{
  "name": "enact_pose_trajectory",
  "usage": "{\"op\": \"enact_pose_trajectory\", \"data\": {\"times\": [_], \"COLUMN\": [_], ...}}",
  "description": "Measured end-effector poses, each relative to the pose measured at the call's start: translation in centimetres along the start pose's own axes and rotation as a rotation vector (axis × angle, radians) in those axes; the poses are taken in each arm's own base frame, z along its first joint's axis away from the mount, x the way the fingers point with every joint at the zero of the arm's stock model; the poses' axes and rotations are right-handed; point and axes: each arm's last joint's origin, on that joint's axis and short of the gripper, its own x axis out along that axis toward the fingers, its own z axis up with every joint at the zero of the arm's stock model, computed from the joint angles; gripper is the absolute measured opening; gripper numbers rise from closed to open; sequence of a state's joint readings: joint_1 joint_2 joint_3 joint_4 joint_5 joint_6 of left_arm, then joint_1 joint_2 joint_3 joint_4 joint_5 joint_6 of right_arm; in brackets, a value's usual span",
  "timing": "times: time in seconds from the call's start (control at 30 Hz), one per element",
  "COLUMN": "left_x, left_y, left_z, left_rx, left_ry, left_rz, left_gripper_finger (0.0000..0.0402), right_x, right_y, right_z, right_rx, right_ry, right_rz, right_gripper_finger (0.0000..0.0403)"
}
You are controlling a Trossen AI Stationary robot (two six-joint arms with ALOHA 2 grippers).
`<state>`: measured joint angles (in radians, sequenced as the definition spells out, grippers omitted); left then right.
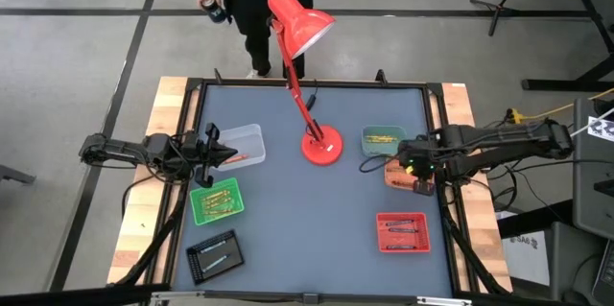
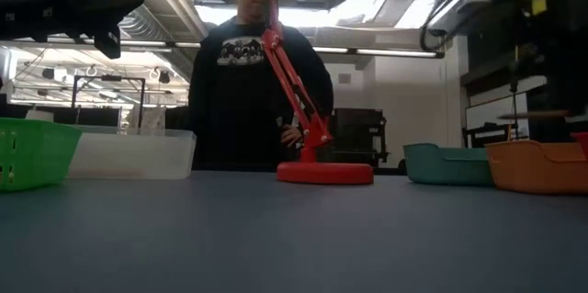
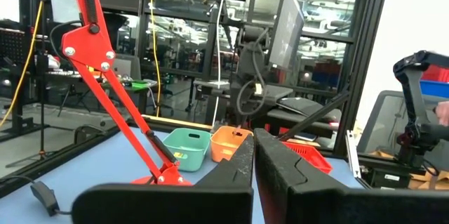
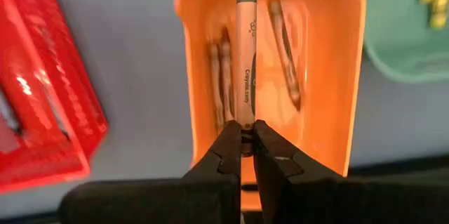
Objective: Sort crayons
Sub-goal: Put the brown crayon into the orange bin, then return to Home Position
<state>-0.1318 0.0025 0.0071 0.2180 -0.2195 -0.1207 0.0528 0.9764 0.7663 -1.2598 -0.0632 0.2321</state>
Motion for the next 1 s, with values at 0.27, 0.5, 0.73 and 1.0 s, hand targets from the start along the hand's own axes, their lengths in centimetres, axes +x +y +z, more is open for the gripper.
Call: {"op": "enact_pose_trajectory", "data": {"times": [0.27,0.5,0.73,1.0], "left_x": [0.0,0.0,0.0,0.0], "left_y": [0.0,0.0,0.0,0.0], "left_z": [0.0,0.0,0.0,0.0], "left_rx": [0.0,0.0,0.0,0.0], "left_ry": [0.0,0.0,0.0,0.0], "left_rz": [0.0,0.0,0.0,0.001], "left_gripper_finger": [0.0,0.0,0.0,0.0], "right_x": [1.4,1.8,1.8,0.8], "right_y": [-0.3,-0.3,-0.3,-0.5], "right_z": [-0.9,-0.9,-0.8,-1.7], "right_rx": [0.005,0.004,-0.002,-0.01], "right_ry": [0.086,0.078,0.071,-0.018], "right_rz": [-0.02,-0.018,-0.016,0.005], "right_gripper_finger": [0.0015,0.0039,0.0112,0.0101]}}
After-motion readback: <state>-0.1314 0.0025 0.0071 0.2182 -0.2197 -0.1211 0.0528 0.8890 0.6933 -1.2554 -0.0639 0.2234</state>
